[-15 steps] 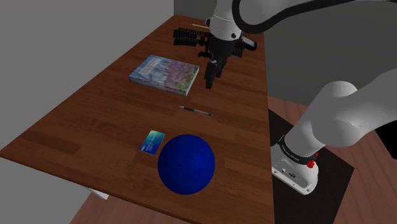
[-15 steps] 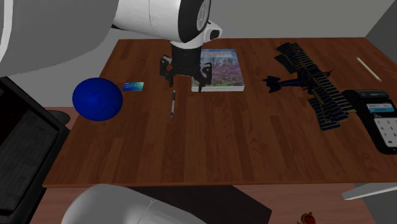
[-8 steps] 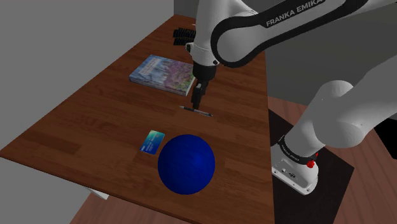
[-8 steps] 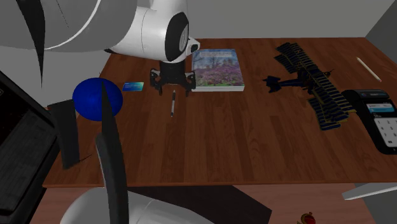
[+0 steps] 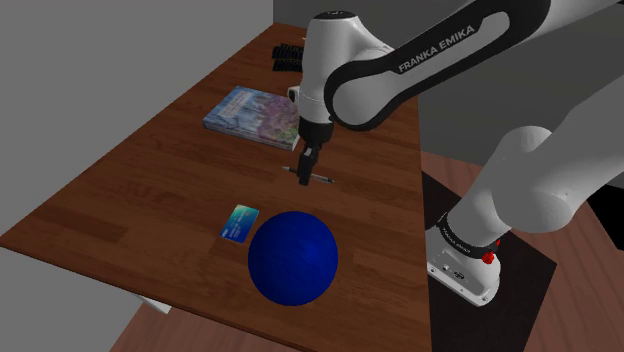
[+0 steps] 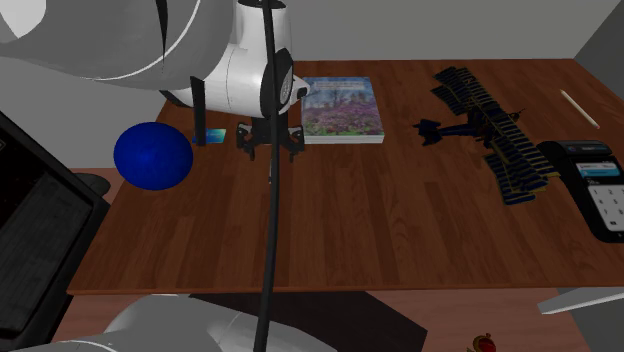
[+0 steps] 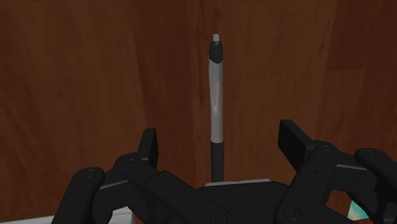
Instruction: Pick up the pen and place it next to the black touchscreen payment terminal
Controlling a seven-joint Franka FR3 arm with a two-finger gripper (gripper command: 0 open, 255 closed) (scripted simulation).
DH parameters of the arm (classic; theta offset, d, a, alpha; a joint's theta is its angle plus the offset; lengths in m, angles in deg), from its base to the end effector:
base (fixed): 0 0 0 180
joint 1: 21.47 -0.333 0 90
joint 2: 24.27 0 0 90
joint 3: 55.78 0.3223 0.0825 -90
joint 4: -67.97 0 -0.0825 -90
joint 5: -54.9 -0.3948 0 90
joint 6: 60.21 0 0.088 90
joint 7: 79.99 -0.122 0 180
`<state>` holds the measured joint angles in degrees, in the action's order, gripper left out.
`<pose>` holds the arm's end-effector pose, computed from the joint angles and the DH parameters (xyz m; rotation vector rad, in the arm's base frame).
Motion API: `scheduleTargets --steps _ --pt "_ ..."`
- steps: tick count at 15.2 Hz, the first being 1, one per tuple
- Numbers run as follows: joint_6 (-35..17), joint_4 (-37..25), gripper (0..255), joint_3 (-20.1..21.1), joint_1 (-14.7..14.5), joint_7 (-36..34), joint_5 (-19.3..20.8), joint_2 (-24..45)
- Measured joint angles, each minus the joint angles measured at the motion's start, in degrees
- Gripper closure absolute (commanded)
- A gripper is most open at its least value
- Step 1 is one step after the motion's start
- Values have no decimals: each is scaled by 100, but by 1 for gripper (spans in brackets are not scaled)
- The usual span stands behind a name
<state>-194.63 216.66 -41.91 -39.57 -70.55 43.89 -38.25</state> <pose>0.3628 0.2279 0.3213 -2.9377 -0.8770 0.0351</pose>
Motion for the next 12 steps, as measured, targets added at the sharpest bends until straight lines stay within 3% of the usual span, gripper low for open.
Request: scheduleTargets --steps 6,7,12 --pt "-69 30 0 7 -3 1 -3 35" --pt "-69 30 255 7 -3 1 -3 35" --pt "-70 23 255 -10 10 8 4 11"
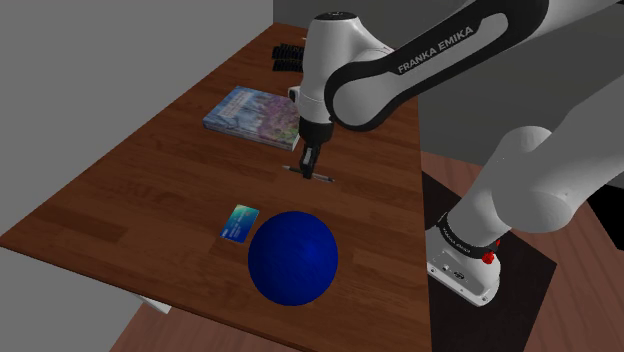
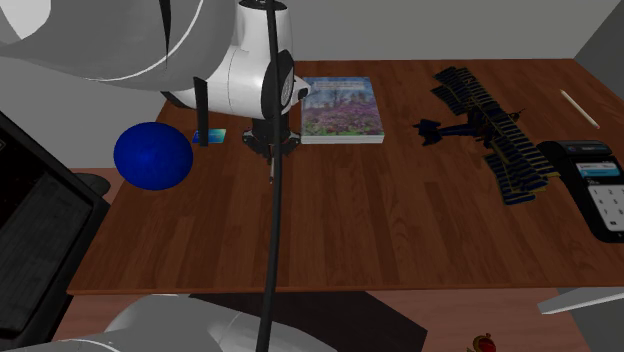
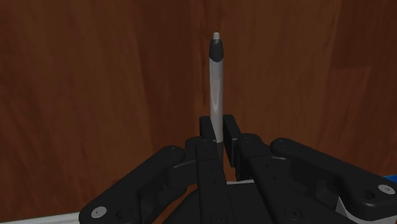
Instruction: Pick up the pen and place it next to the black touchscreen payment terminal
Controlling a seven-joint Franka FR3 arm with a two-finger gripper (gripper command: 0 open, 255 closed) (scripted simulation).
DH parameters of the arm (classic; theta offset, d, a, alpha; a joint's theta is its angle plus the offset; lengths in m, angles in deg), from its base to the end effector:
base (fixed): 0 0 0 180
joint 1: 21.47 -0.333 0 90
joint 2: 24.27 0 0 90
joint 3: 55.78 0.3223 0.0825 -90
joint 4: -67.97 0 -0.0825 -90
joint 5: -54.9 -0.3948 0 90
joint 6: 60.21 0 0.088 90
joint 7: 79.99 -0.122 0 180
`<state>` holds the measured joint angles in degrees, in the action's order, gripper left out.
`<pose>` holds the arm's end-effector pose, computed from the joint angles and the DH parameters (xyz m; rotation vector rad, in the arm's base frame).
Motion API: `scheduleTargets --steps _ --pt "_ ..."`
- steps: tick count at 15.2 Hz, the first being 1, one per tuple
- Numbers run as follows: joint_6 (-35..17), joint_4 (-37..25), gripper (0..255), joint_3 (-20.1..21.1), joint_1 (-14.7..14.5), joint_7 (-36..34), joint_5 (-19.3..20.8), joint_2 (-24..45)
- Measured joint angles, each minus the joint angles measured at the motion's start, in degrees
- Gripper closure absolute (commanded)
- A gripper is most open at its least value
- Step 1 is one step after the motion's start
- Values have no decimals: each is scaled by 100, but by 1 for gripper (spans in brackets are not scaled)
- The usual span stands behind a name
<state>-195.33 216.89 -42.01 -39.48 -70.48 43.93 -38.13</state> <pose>0.3638 0.2264 0.3198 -2.9385 -0.8733 0.0252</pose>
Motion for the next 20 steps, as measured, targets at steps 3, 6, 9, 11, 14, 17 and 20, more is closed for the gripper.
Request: scheduleTargets --steps 3,6,9,11,14,17,20 --pt "16 4 255 7 -8 0 -8 -10" --pt "51 -11 255 10 -11 -7 -6 -16" --pt "270 -90 255 -7 -13 -12 -7 -154" --pt "458 -153 255 -24 -13 -15 -5 -279" --pt "730 -276 255 -38 -17 -39 -1 -430" --pt "980 -410 255 -59 -13 -52 12 -547" --pt "1227 -546 255 -89 -3 -52 27 -657"
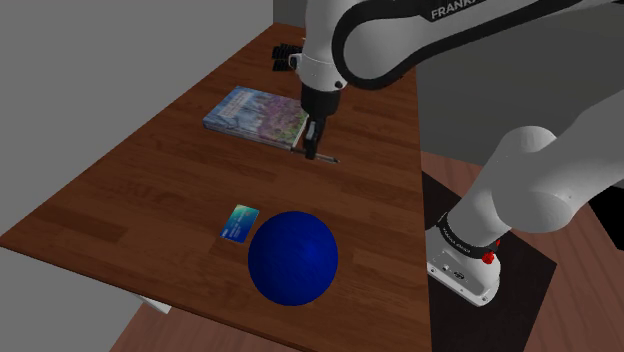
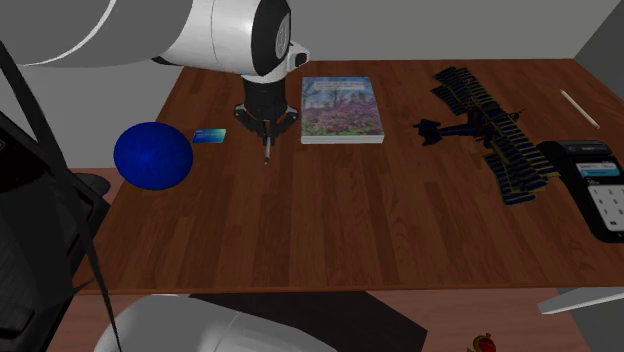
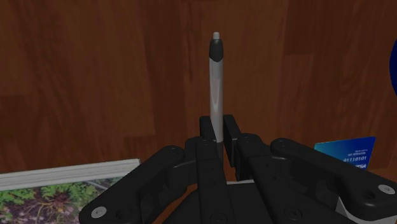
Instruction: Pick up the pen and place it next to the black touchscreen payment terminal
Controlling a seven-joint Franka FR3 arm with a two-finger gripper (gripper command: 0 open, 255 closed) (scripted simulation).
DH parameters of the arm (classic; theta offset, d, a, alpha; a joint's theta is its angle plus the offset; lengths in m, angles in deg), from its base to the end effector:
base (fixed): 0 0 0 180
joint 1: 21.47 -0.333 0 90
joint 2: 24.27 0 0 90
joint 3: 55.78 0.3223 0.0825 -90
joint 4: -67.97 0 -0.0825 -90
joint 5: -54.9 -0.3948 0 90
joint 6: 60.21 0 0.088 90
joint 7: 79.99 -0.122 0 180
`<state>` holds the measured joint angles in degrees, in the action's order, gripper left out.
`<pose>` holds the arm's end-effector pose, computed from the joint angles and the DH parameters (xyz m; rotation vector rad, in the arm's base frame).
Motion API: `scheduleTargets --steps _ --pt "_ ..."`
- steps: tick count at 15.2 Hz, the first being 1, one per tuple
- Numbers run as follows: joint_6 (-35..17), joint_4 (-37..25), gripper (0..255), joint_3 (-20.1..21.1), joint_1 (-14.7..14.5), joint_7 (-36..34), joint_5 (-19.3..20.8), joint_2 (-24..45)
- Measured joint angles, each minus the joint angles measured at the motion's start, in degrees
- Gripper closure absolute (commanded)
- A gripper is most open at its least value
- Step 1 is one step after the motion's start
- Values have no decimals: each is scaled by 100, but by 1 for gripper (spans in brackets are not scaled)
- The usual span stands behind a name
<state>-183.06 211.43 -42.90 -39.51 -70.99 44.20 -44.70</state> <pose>0.3640 0.2284 0.3918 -2.9374 -0.8773 0.0332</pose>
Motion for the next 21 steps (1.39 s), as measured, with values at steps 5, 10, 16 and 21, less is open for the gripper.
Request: scheduleTargets --steps 5,10,16,21 --pt "452 -250 255 -38 3 -25 18 -204" --pt "836 -495 255 -71 7 -50 36 -344" --pt "1160 -624 255 -307 128 205 137 -507" --pt "1256 -480 255 -849 436 905 391 -667"
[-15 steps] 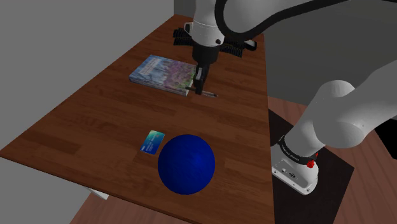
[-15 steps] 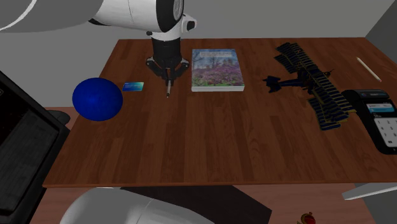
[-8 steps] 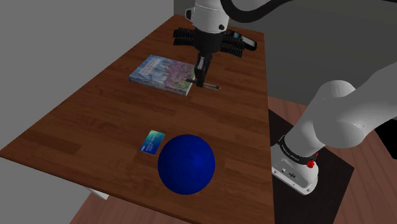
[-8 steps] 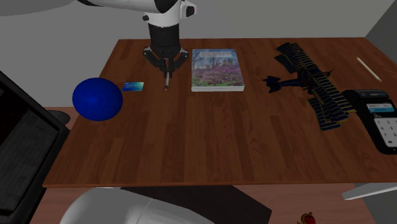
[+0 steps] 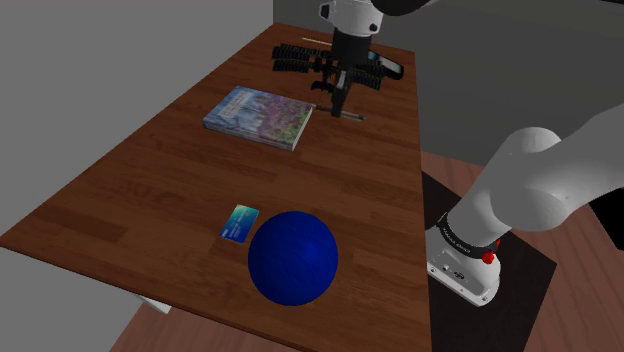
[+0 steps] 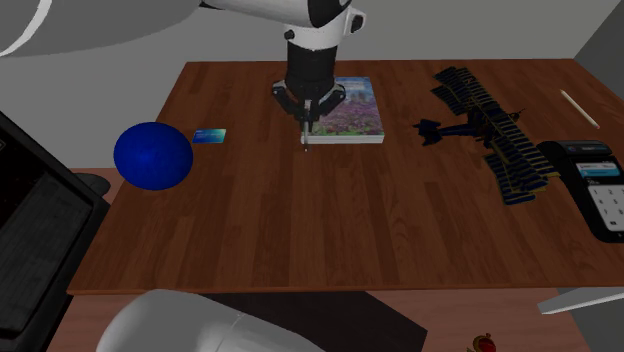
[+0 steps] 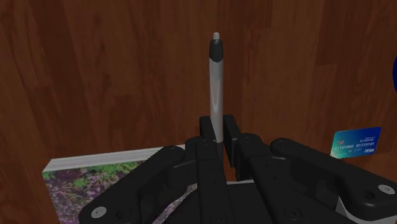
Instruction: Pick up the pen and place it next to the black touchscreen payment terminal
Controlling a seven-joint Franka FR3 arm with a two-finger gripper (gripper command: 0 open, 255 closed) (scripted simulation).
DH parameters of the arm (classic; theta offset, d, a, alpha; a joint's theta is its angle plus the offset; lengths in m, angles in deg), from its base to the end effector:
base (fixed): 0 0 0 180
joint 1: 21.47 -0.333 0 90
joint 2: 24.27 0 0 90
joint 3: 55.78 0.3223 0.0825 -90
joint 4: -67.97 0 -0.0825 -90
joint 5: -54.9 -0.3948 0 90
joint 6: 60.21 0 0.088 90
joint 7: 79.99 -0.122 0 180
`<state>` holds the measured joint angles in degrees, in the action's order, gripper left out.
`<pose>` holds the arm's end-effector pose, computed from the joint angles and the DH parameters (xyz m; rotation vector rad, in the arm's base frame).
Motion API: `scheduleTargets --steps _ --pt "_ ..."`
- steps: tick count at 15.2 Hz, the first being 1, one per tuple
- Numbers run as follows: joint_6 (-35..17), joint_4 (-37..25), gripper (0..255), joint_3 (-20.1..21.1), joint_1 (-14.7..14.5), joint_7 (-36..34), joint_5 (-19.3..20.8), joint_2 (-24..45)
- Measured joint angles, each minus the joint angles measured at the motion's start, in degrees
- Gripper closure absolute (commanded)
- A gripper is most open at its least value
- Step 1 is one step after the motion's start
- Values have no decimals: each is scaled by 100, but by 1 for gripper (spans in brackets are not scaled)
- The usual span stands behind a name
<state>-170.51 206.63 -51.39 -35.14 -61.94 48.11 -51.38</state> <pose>0.3862 0.1376 0.4649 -2.9379 -0.8752 0.0336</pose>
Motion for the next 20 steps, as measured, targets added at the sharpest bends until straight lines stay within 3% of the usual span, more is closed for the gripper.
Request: scheduleTargets --steps 9,20 --pt "88 -139 255 -959 577 1250 498 139" --pt "100 -1029 255 -2050 1132 2765 818 1067"
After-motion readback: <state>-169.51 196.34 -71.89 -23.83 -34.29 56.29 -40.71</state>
